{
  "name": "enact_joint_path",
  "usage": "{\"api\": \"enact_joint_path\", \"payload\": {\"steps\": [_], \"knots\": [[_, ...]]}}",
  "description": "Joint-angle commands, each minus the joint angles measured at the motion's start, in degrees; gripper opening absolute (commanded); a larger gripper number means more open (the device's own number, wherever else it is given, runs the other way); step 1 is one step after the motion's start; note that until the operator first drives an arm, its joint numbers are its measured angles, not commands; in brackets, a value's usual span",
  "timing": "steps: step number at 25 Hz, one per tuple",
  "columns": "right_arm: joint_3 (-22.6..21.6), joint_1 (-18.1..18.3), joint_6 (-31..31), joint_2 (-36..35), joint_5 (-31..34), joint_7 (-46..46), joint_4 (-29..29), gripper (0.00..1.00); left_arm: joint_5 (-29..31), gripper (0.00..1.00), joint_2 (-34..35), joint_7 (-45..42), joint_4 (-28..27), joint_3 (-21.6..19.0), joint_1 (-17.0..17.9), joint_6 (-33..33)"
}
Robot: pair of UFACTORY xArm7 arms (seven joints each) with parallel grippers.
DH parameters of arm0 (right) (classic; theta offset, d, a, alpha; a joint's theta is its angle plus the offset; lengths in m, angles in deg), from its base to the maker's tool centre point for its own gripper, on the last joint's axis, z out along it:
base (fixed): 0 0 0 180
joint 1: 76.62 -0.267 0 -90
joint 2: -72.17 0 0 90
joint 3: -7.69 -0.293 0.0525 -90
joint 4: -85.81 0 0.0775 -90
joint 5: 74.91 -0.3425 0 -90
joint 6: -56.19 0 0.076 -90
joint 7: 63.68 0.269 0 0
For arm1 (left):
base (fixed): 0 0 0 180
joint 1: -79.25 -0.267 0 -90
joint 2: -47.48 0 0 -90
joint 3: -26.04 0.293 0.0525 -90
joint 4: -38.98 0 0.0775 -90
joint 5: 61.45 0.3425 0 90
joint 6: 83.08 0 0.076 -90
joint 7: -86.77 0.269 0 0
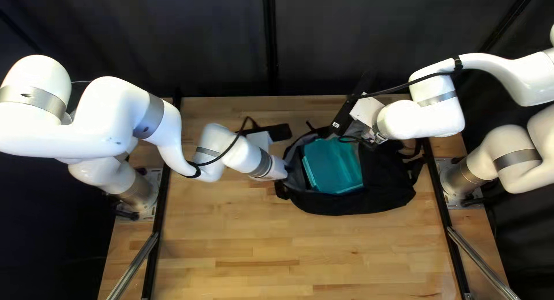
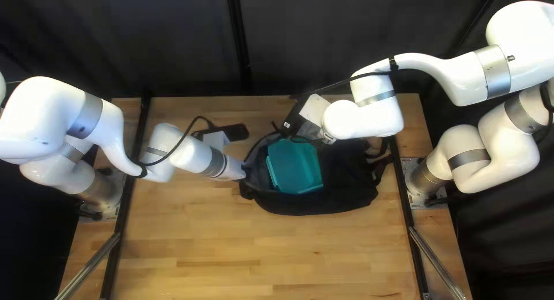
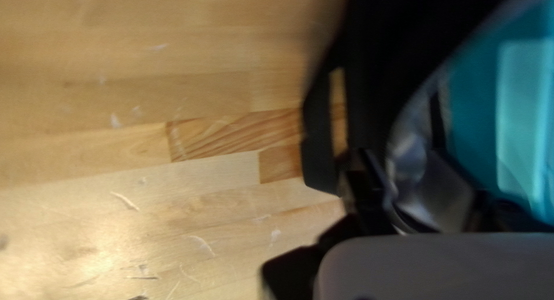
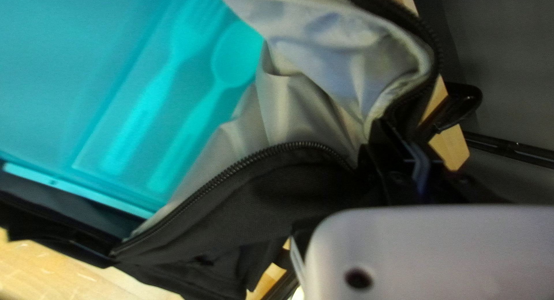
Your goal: Remove a lunch box from a kids backpack
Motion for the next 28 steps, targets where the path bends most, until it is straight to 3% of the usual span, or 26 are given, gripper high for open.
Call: {"api": "enact_joint_path", "payload": {"steps": [1,6,18,21,28], "knots": [[-0.1,-0.2,0.0,0.5,-0.1,-0.2,-0.1,0.00,4.9,1.00,10.7,11.5,1.8,-1.6,1.5,8.4],[0.0,-0.2,-0.7,0.6,0.2,-0.4,-0.6,0.00,9.6,1.00,18.1,21.8,5.2,-3.9,3.4,14.0],[0.3,-0.1,-2.7,0.2,0.4,0.1,-1.7,0.00,8.7,1.00,17.4,23.9,4.3,-3.2,4.2,13.9],[0.3,-0.2,-2.7,0.2,0.1,0.1,-1.5,0.00,6.4,1.00,12.2,38.1,-0.1,0.1,8.2,9.7],[-0.4,-0.9,-2.2,0.2,-1.3,0.6,-0.2,0.00,17.0,1.00,10.7,55.8,5.1,3.3,8.0,-6.0]]}}
